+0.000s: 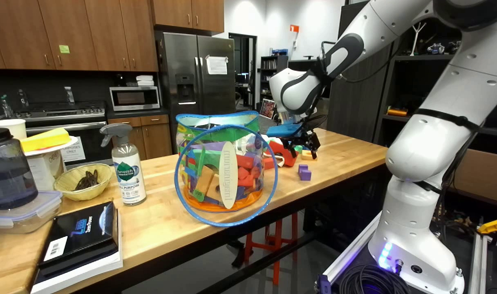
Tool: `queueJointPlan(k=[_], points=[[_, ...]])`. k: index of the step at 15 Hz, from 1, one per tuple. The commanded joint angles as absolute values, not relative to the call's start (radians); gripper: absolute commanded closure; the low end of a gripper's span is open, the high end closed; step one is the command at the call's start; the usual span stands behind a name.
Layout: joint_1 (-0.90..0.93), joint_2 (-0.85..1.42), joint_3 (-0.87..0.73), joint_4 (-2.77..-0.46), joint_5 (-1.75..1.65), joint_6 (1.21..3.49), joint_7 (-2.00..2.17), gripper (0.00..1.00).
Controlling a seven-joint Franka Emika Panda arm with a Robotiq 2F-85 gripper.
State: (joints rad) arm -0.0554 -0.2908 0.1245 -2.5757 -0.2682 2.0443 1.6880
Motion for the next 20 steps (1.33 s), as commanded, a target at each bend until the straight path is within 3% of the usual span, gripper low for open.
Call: queueJointPlan(k=[1,9,20], points=[[-0.051,-0.298,0.126,-2.580,-0.262,2.073,1.750,0.00],[-0.055,-0.298,0.129,-2.591,-0.270,2.157,1.851,0.00],[-0.087,-0.297,0.140,-2.653,-0.309,2.494,1.998,0.00]])
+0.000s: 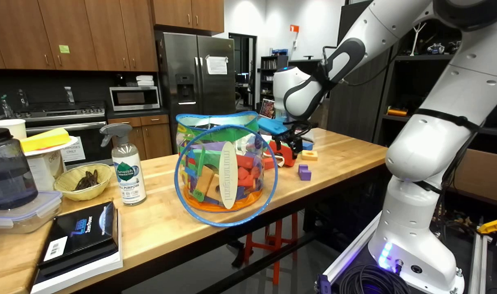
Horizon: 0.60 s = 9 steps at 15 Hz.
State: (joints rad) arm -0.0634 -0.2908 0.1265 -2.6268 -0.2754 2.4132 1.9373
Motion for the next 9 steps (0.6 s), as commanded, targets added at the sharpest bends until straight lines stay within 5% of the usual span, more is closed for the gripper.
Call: queueJointPlan(k=[1,9], points=[[-0.093,-0.296,0.143,-2.659,-0.318,2.515,2.004,0.00],[-0.132,-0.293,0.160,-2.690,-0.363,2.651,2.022,0.00]])
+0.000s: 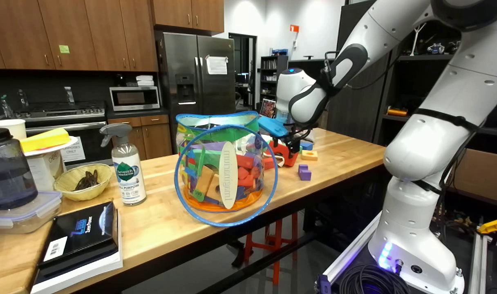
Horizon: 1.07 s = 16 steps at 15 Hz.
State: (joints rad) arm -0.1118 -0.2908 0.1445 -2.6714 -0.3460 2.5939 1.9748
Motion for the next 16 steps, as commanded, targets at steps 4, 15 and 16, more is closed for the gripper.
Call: queueJointPlan(k=[4,15,16], points=[[-0.203,-0.076,0.127,-2.600,-0.425,2.779,1.984,0.00],[-0.156,-0.064,0.084,-2.595,-0.405,2.766,1.956,0.00],[-0.156,-0.064,0.084,-2.595,-0.405,2.766,1.956,0.00]])
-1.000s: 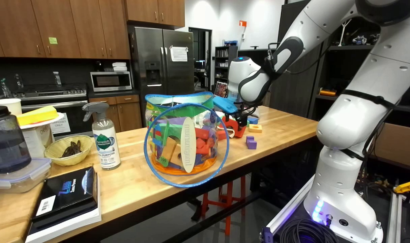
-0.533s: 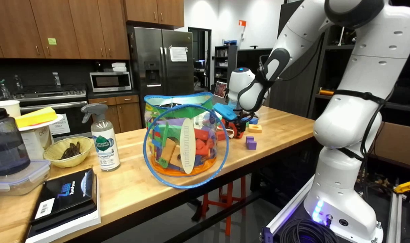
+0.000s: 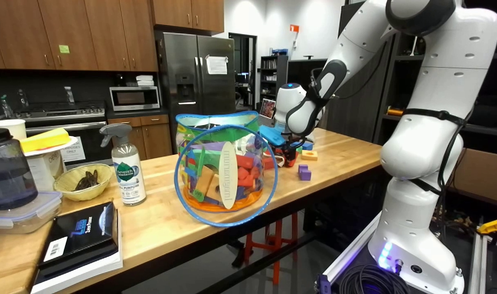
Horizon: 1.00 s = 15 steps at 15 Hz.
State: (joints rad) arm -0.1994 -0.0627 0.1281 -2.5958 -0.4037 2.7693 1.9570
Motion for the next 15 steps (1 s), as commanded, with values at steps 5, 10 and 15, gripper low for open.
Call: queueJointPlan(k=[5,10,15], points=[[-0.135,-0.059,0.061,-2.598,-0.415,2.806,1.983,0.00],[-0.170,-0.056,0.083,-2.601,-0.455,2.873,2.050,0.00],[-0.162,-0.054,0.083,-2.600,-0.434,2.851,2.015,0.00]])
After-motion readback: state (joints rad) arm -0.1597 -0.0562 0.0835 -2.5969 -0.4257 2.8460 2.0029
